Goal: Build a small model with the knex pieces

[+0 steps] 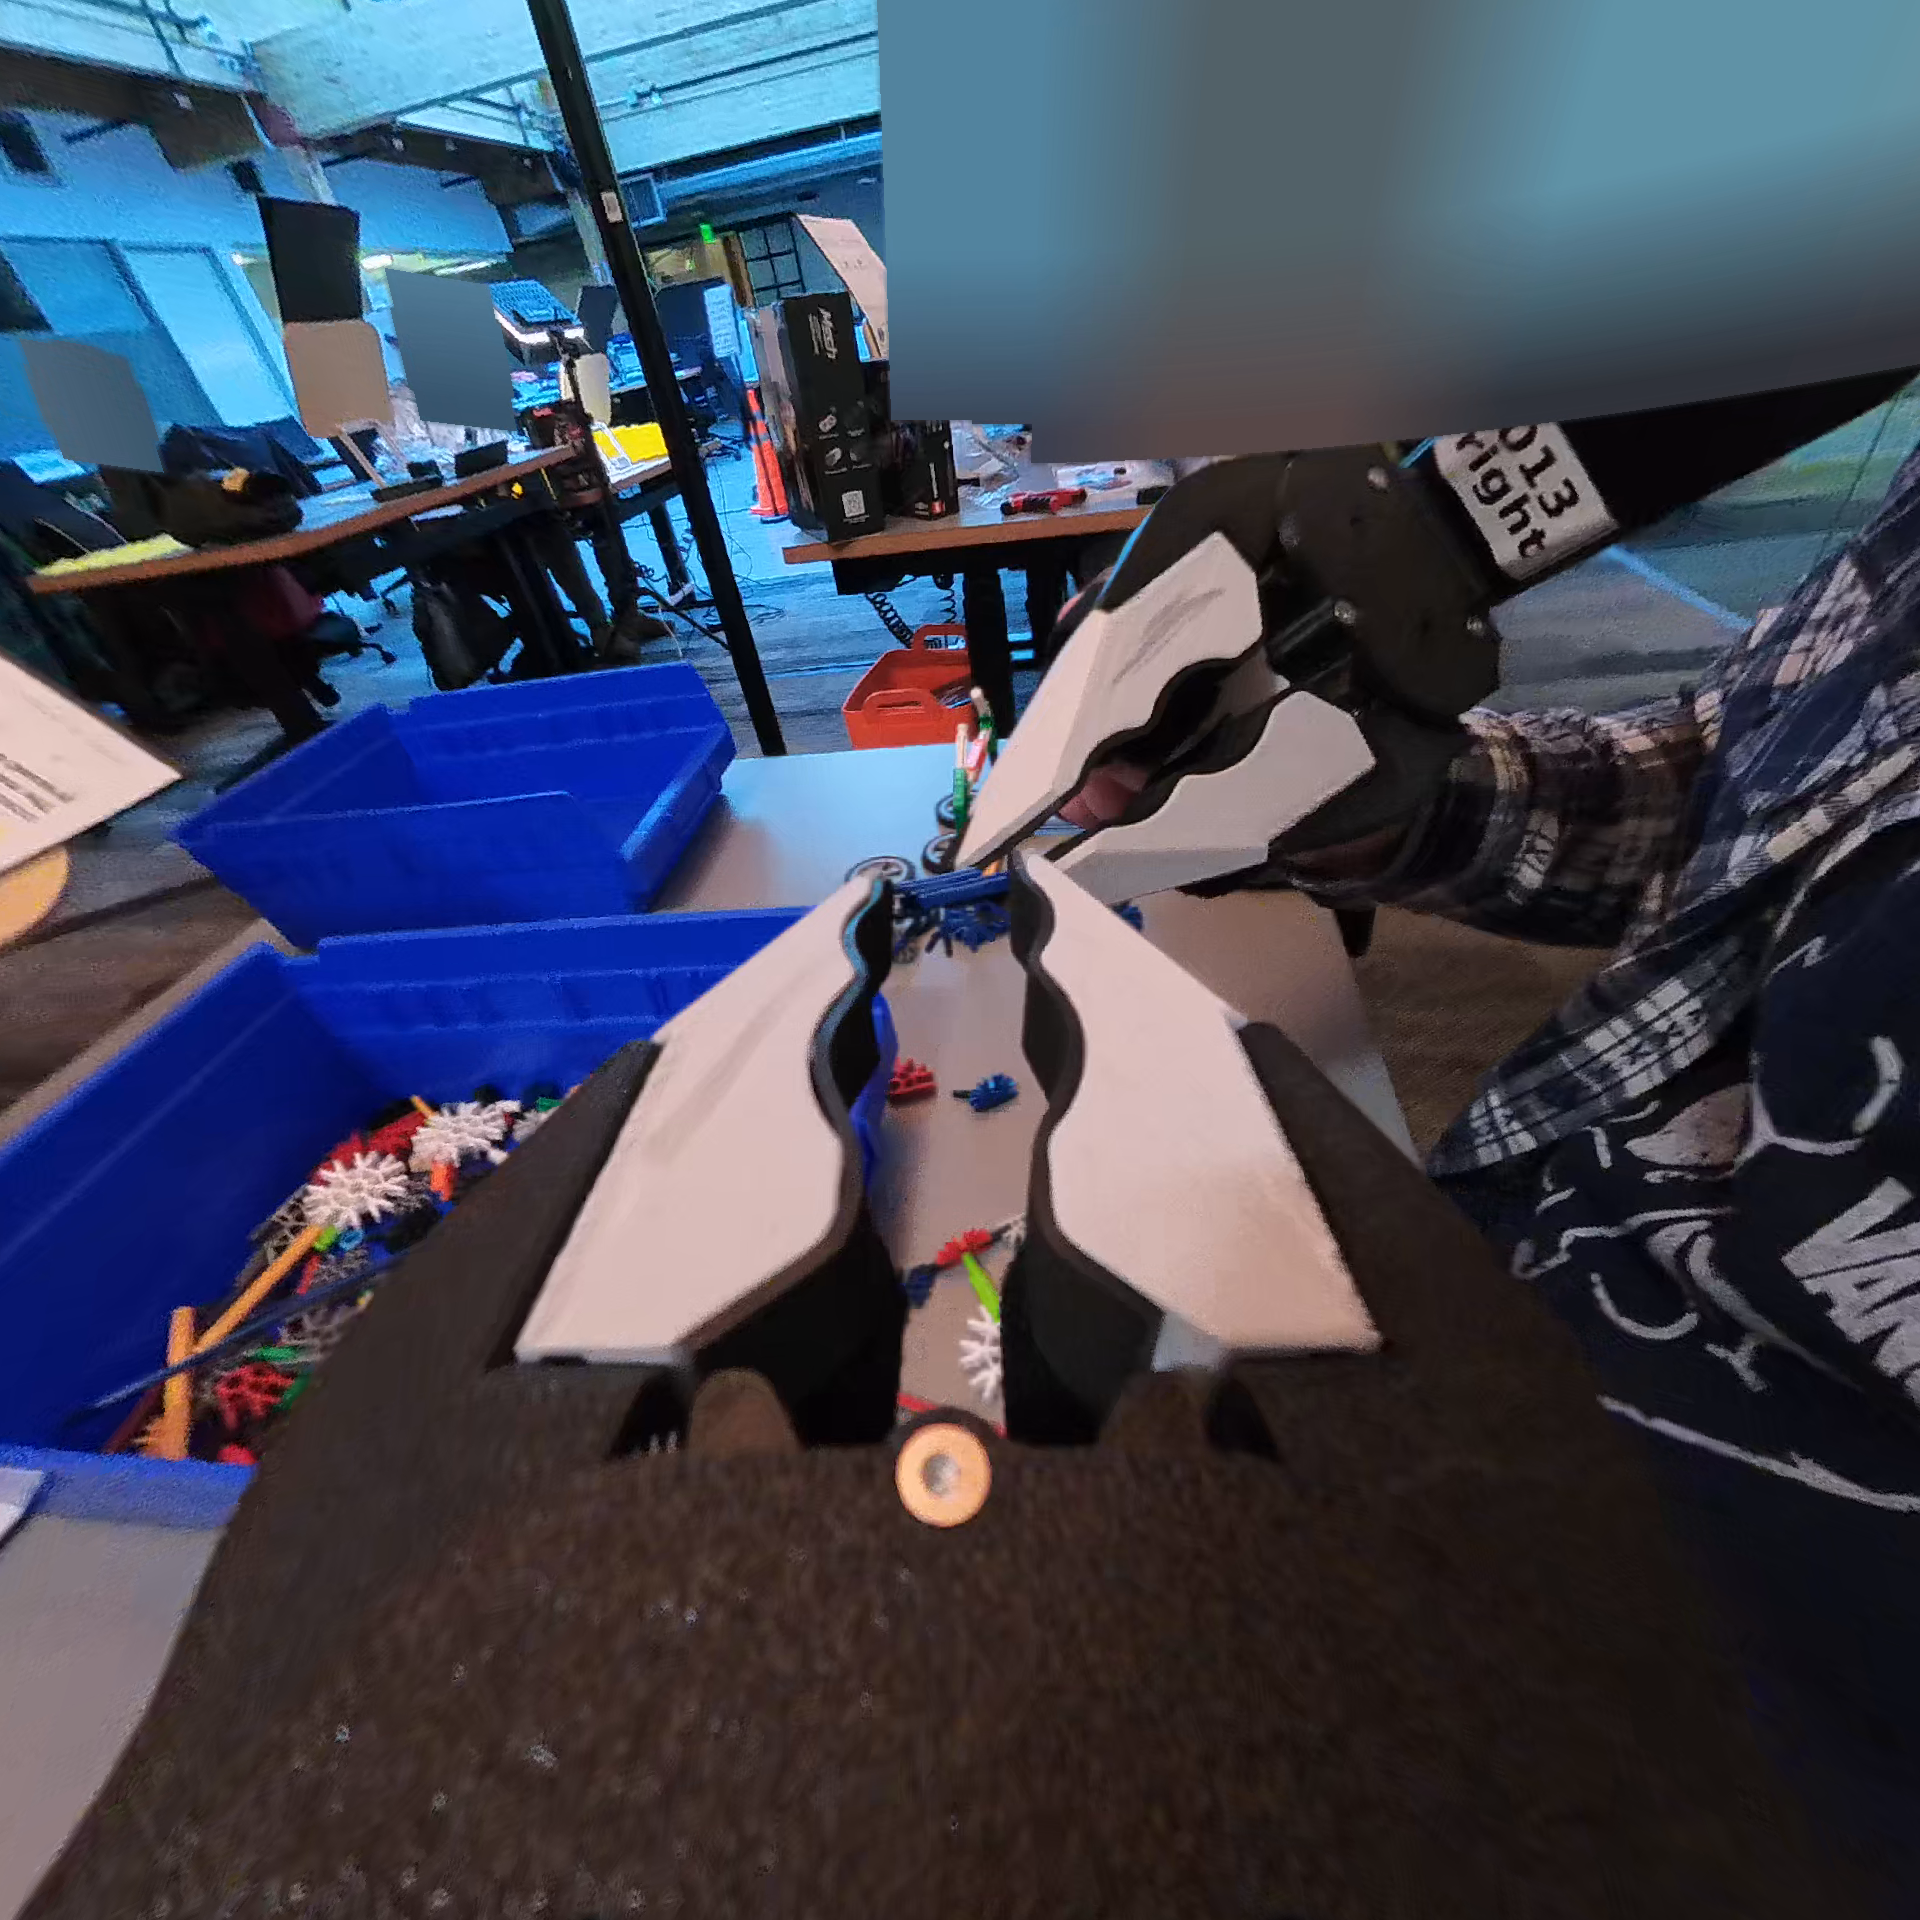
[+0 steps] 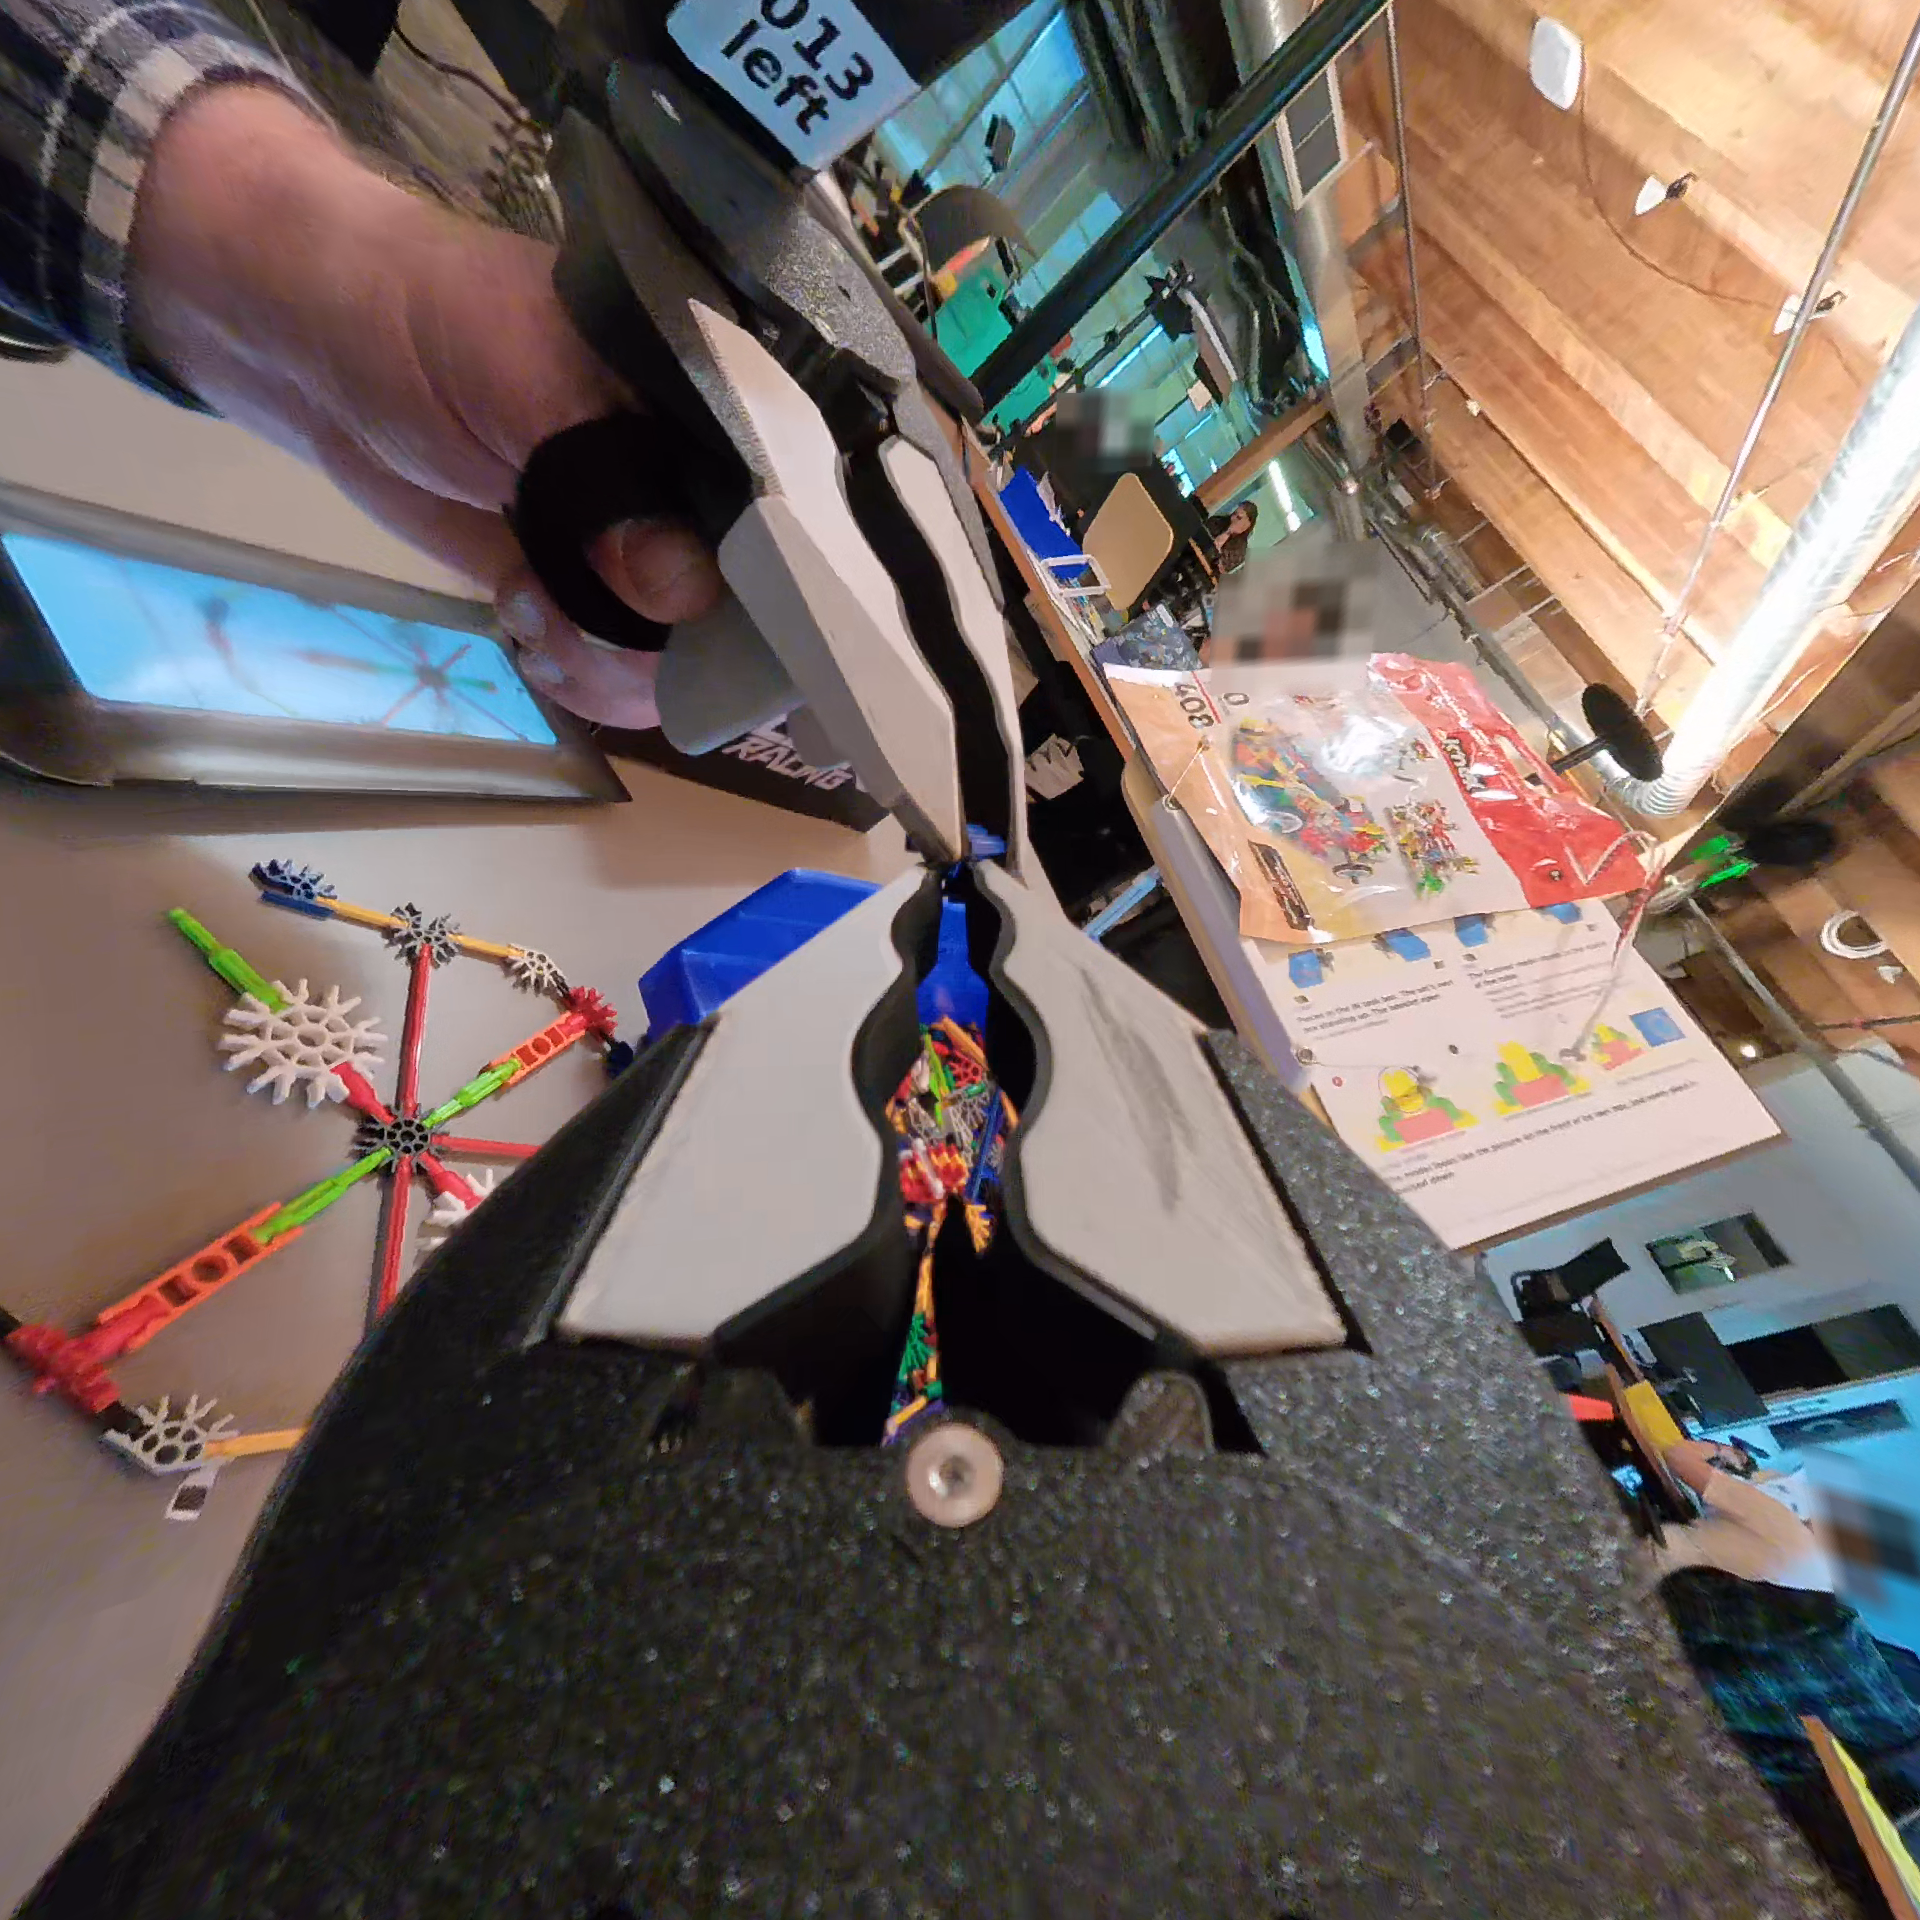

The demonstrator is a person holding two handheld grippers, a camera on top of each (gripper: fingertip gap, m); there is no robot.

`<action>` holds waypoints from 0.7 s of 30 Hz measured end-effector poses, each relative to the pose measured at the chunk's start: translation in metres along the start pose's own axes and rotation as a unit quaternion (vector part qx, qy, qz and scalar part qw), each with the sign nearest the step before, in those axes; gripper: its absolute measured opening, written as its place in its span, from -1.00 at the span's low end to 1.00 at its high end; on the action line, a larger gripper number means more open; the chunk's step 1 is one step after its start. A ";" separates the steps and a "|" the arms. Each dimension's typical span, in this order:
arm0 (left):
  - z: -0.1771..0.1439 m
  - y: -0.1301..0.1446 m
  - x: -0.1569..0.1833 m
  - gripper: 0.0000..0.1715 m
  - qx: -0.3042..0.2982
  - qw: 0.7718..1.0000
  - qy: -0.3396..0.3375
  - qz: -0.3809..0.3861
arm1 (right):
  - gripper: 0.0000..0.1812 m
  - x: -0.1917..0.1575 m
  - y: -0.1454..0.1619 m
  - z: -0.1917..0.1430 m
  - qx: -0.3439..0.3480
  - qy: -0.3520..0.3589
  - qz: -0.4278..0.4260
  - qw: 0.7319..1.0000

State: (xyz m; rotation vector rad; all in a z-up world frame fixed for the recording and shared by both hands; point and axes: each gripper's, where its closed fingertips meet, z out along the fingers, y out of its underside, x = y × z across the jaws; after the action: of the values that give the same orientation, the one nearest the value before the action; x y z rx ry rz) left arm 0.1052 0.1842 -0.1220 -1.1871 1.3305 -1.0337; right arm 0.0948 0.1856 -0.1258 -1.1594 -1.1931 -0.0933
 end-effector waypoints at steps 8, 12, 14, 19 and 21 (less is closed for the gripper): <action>0.000 -0.008 -0.001 -0.78 0.000 0.999 0.030 -0.016 | -0.98 0.006 -0.002 -0.001 -0.004 0.000 -0.024 1.000; -0.002 -0.011 -0.008 -0.67 0.004 1.000 0.010 -0.011 | -0.98 0.008 -0.003 -0.002 0.040 -0.054 0.115 0.991; -0.002 -0.013 -0.008 -0.70 0.002 1.000 0.011 -0.006 | -0.99 0.012 -0.003 -0.002 0.062 -0.079 0.189 0.977; -0.004 -0.009 -0.012 -0.67 -0.015 1.000 0.013 -0.006 | -0.99 0.027 -0.008 -0.012 0.143 -0.143 0.355 0.913; -0.001 -0.009 -0.008 -0.67 -0.017 1.000 0.020 -0.003 | -0.98 0.027 -0.006 -0.012 0.157 -0.168 0.394 0.890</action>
State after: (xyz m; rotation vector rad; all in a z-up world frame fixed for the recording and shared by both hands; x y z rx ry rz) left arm 0.1054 0.1907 -0.1120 -1.2031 1.3819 -1.0484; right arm 0.1113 0.1875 -0.1002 -1.3152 -0.8973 0.9198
